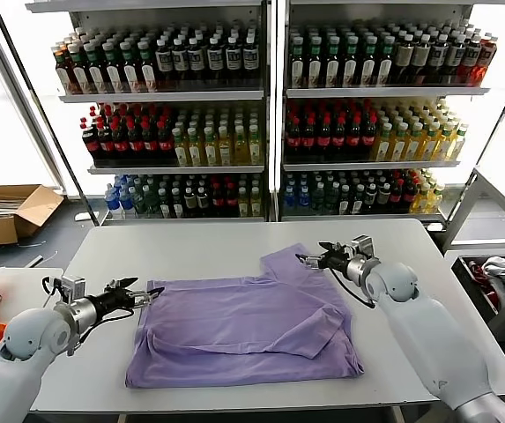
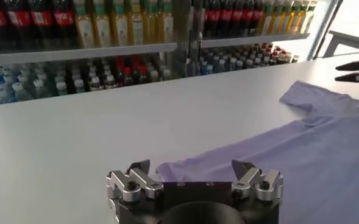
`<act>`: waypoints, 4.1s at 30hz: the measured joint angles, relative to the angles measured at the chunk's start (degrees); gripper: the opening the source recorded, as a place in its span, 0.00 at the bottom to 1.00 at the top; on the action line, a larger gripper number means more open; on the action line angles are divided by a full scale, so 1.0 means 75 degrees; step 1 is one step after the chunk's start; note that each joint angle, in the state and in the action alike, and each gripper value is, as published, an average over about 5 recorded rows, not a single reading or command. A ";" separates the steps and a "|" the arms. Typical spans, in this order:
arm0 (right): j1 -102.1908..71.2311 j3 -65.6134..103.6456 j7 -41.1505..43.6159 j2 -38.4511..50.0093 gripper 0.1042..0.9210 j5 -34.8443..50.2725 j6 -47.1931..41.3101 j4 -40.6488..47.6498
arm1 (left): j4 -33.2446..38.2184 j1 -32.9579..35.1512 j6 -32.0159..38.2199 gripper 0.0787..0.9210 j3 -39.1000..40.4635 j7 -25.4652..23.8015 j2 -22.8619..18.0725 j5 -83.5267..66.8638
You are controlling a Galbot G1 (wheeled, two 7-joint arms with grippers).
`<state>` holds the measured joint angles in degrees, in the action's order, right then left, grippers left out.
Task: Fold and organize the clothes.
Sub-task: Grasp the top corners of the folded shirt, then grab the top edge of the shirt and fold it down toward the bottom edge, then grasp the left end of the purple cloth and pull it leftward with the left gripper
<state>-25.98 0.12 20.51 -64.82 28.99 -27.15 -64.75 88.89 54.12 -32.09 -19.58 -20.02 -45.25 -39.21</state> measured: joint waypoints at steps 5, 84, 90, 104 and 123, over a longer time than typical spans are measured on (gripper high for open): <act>0.0389 -0.0196 0.0073 -0.0327 0.88 -0.0126 0.0044 0.0718 | -0.0627 -0.0561 0.0030 0.88 0.0416 -0.0009 -0.0112 0.0057; -0.6738 0.3747 -0.1121 0.1328 0.00 0.1957 -0.0193 -0.6667 | 0.3670 0.4358 0.0398 0.01 -0.2505 0.0585 -0.0202 0.1207; -0.7521 0.3983 -0.1164 0.1293 0.04 0.1643 -0.0185 -0.6961 | 0.3845 0.5004 0.0415 0.03 -0.2632 0.0492 -0.0359 0.1608; -0.8386 0.4920 -0.1146 0.0902 0.51 0.1095 0.0721 -0.7498 | 0.4212 0.5393 0.0329 0.48 -0.3254 0.0749 -0.0601 0.1681; -0.9475 0.6222 -0.0633 -0.0214 0.88 0.0170 0.3380 -0.7397 | 0.4573 0.5483 0.1149 0.88 -0.2277 0.3614 -0.2685 0.0955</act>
<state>-97.05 46.79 15.76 -66.43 30.26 -1.80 -120.23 123.19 95.24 -23.48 -36.66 7.08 -65.38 -32.04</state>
